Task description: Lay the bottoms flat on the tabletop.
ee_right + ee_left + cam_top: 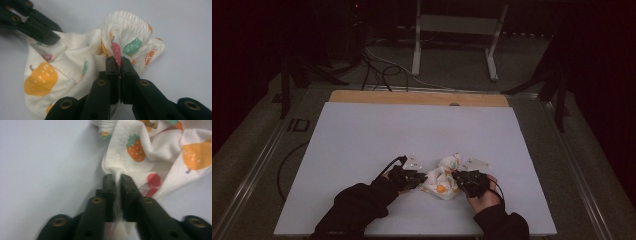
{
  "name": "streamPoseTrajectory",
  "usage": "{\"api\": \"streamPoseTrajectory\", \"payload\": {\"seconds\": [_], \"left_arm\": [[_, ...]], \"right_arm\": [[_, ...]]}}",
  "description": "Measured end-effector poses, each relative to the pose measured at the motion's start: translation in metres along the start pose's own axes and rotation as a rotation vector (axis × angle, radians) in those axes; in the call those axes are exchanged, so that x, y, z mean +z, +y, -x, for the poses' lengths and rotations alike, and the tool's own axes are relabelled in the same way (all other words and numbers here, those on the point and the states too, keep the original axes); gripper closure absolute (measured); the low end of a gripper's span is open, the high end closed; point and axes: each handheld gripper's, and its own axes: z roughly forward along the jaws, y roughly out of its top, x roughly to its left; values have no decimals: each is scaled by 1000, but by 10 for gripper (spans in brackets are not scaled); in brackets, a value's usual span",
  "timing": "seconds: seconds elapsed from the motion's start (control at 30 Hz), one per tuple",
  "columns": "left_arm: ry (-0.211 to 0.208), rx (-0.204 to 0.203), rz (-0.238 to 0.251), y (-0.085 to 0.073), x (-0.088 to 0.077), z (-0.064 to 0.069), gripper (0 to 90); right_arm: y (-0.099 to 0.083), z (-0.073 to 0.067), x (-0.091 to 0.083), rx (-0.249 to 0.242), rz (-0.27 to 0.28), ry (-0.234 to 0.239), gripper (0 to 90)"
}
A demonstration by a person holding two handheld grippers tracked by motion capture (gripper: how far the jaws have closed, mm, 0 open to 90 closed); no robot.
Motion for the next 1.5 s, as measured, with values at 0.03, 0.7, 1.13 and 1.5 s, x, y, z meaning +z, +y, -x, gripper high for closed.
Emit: {"api": "streamPoseTrajectory", "payload": {"seconds": [0.03, 0.7, 1.13, 1.5], "left_arm": [[23, -4, -1, 1, -3, 0, 858], [-241, 105, 6, 5, -9, 82, 801], [-111, 46, 81, 31, -15, 48, 440], [-70, 10, 14, 62, 39, 20, 392]], "right_arm": [[-1, 2, -2, 2, 6, -3, 872], [-26, 74, -32, 269, 119, -108, 790], [-23, 63, -51, 303, 159, -171, 420], [-30, 29, -35, 304, 77, -96, 323]]}}
